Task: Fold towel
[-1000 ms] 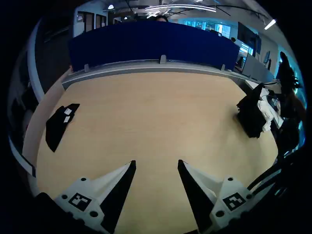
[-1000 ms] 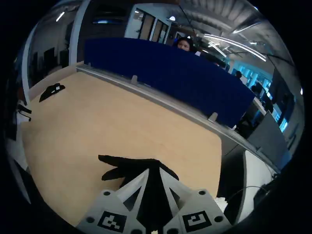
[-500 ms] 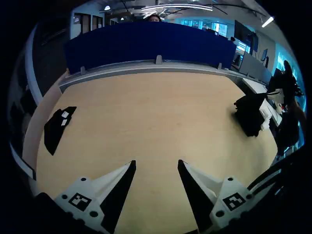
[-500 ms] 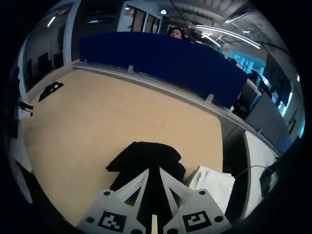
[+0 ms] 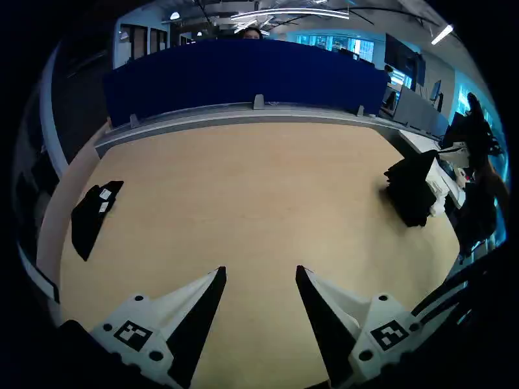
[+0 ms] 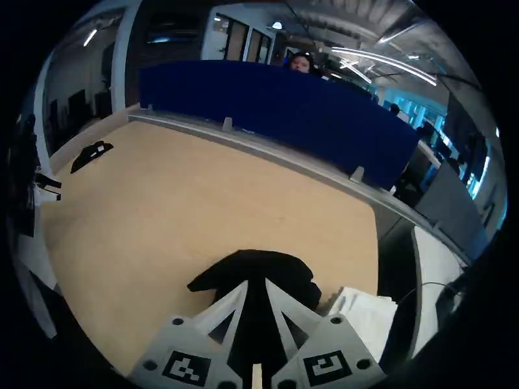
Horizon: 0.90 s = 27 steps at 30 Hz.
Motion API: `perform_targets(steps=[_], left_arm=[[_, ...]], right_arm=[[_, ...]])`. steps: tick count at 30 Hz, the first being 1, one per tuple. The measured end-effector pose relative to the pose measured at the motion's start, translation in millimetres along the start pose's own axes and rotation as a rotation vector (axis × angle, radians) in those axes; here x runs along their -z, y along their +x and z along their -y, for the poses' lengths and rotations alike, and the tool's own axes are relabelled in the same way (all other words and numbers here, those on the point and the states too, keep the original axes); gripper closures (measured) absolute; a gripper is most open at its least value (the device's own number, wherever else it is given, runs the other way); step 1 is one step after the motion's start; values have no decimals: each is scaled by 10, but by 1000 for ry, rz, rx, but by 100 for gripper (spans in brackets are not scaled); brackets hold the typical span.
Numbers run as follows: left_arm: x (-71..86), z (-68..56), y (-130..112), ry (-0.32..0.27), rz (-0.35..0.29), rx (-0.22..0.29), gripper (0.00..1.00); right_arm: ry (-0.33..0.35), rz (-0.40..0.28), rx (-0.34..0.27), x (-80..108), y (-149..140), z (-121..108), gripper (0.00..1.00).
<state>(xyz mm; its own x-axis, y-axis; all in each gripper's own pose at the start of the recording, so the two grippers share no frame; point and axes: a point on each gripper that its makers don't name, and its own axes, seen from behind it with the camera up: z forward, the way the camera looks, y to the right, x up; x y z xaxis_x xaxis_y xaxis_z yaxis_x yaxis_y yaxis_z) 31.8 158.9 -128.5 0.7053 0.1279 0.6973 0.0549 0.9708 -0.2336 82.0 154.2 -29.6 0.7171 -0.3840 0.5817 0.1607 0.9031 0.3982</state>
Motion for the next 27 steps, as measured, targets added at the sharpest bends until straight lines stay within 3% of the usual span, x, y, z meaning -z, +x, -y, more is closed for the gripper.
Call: perform_targets(steps=[16,27], left_arm=[[45,63,-92,9,3,5,21],[60,30,-66,5,3,-10,21]], right_arm=[[-9,9,7,2,-32,32,97],[-50,72,-13,71,-497,-116,97]])
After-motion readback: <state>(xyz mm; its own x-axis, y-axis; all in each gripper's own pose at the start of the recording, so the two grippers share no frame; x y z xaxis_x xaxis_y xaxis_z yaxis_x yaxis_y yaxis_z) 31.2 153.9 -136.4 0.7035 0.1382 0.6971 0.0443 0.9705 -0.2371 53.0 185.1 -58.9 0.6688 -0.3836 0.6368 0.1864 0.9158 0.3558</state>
